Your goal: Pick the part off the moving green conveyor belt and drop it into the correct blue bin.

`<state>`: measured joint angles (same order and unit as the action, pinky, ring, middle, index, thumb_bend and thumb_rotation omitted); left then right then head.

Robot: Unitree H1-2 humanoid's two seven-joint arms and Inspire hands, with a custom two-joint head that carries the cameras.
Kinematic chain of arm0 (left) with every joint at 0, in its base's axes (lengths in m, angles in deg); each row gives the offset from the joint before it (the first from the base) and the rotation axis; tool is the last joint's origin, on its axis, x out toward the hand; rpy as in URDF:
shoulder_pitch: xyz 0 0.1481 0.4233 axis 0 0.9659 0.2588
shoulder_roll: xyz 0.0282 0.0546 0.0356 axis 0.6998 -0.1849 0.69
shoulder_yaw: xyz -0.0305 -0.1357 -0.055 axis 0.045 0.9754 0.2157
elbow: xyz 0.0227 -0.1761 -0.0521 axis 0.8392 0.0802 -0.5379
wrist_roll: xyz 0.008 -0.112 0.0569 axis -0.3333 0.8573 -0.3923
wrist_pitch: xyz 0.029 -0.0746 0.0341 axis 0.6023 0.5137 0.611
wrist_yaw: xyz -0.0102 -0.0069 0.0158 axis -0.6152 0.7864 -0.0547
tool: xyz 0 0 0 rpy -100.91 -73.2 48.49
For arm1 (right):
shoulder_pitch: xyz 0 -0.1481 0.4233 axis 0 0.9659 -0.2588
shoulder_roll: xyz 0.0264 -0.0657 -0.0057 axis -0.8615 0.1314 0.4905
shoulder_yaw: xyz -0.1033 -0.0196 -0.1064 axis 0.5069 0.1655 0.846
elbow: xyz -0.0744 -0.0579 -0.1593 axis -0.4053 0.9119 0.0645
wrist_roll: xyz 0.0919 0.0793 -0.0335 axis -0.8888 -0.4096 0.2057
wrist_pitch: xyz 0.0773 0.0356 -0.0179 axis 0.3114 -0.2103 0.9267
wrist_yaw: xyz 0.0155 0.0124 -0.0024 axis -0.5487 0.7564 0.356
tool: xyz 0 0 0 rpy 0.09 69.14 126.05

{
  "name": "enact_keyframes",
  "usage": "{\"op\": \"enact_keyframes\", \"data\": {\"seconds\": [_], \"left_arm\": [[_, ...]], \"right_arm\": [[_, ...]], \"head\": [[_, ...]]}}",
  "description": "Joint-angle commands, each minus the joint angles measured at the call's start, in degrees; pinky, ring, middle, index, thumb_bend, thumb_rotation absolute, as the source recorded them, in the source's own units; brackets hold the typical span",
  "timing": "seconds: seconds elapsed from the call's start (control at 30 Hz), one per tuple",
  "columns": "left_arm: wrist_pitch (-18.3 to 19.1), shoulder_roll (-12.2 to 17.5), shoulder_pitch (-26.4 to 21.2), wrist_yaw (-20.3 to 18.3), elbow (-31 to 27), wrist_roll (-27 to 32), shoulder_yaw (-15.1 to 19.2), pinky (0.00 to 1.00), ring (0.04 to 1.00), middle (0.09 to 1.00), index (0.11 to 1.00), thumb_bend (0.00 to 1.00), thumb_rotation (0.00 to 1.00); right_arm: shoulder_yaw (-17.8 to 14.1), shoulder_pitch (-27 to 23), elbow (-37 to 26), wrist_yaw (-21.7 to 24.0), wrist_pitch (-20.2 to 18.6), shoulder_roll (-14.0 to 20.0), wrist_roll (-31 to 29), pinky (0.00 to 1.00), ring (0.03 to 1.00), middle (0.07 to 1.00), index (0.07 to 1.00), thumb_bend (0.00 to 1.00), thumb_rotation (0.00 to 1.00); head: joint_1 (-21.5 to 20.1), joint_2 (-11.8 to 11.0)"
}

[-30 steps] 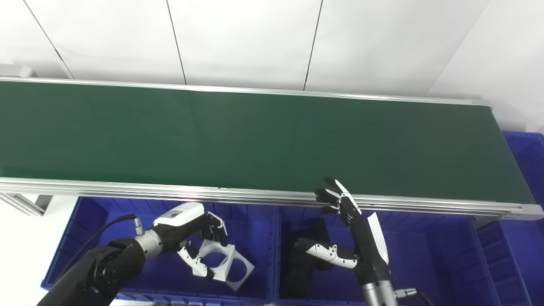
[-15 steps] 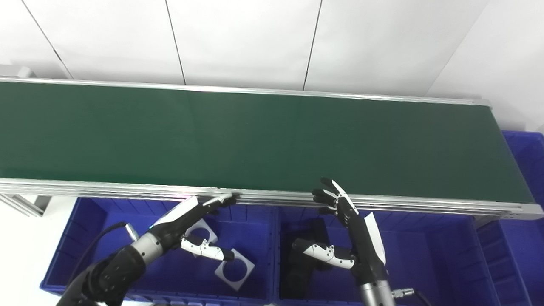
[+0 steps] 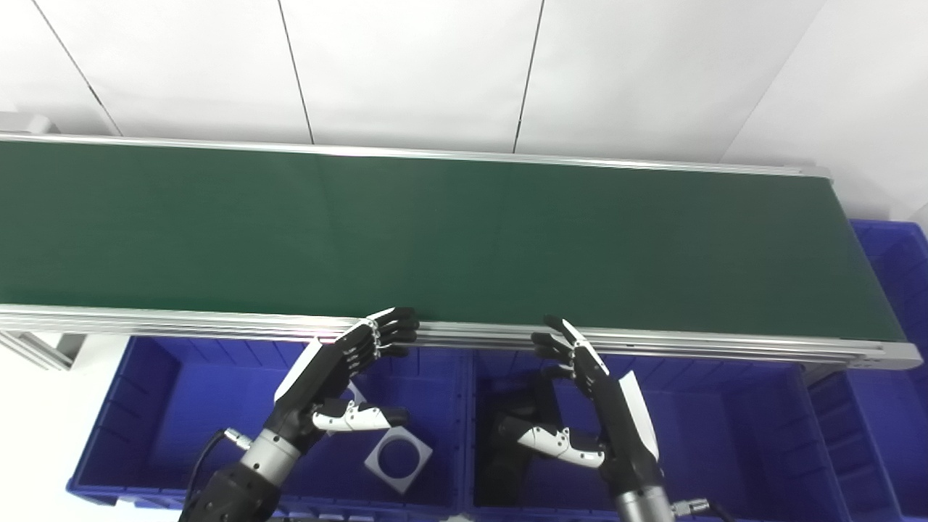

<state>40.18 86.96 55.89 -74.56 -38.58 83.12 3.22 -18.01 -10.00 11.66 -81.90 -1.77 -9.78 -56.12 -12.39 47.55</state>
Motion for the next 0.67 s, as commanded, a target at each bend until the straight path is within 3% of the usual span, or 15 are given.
{"op": "enact_keyframes", "data": {"seconds": [0.0, 0.63], "left_arm": [[-2.7, -0.6, -0.1, 0.3, -1.1, 0.9, 0.3, 0.75, 0.806, 0.824, 0.833, 0.81, 0.26], [-2.8, -2.2, 0.9, 4.0, -2.1, -3.3, 1.7, 0.76, 0.830, 0.847, 0.844, 0.82, 0.22]], "right_arm": [[0.0, 0.0, -2.7, -0.5, -0.5, -0.4, 0.4, 0.70, 0.786, 0.809, 0.889, 0.75, 0.35], [-0.5, 0.6, -3.3, -1.6, -1.7, -1.3, 1.1, 0.72, 0.791, 0.821, 0.886, 0.75, 0.33]], "head": [[0.2, 0.1], [1.0, -0.2]]}}
